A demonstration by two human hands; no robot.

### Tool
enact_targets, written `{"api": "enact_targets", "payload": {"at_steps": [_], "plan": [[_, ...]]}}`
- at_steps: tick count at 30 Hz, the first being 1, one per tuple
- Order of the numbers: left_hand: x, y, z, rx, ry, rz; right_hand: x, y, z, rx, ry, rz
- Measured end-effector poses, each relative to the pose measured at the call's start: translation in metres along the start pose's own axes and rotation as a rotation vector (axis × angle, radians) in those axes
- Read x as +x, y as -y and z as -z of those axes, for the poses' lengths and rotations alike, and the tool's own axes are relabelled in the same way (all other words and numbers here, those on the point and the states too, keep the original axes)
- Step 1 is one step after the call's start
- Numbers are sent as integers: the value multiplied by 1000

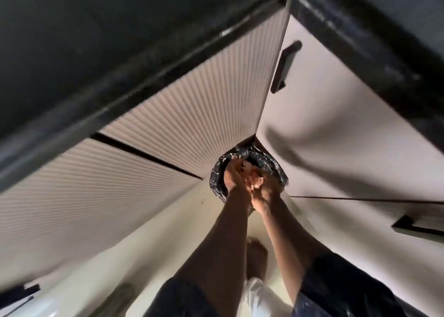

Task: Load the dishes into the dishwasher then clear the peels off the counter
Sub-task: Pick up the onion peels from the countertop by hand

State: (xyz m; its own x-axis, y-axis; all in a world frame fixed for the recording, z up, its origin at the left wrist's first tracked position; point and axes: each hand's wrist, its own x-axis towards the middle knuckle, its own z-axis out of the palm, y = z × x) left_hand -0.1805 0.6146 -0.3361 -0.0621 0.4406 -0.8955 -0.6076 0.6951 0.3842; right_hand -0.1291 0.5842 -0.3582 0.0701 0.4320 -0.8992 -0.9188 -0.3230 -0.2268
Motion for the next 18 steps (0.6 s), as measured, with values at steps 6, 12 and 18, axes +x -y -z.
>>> {"api": "enact_targets", "payload": {"at_steps": [6,12,18], "plan": [[58,18,17,113,-69,-16,67,-15,27,-149,-121,17],[66,19,27,133,19,8,77,-19,35,-165,-146,53],[11,2,31,219,32,-30,17,-16,27,-334,-180,86]]}}
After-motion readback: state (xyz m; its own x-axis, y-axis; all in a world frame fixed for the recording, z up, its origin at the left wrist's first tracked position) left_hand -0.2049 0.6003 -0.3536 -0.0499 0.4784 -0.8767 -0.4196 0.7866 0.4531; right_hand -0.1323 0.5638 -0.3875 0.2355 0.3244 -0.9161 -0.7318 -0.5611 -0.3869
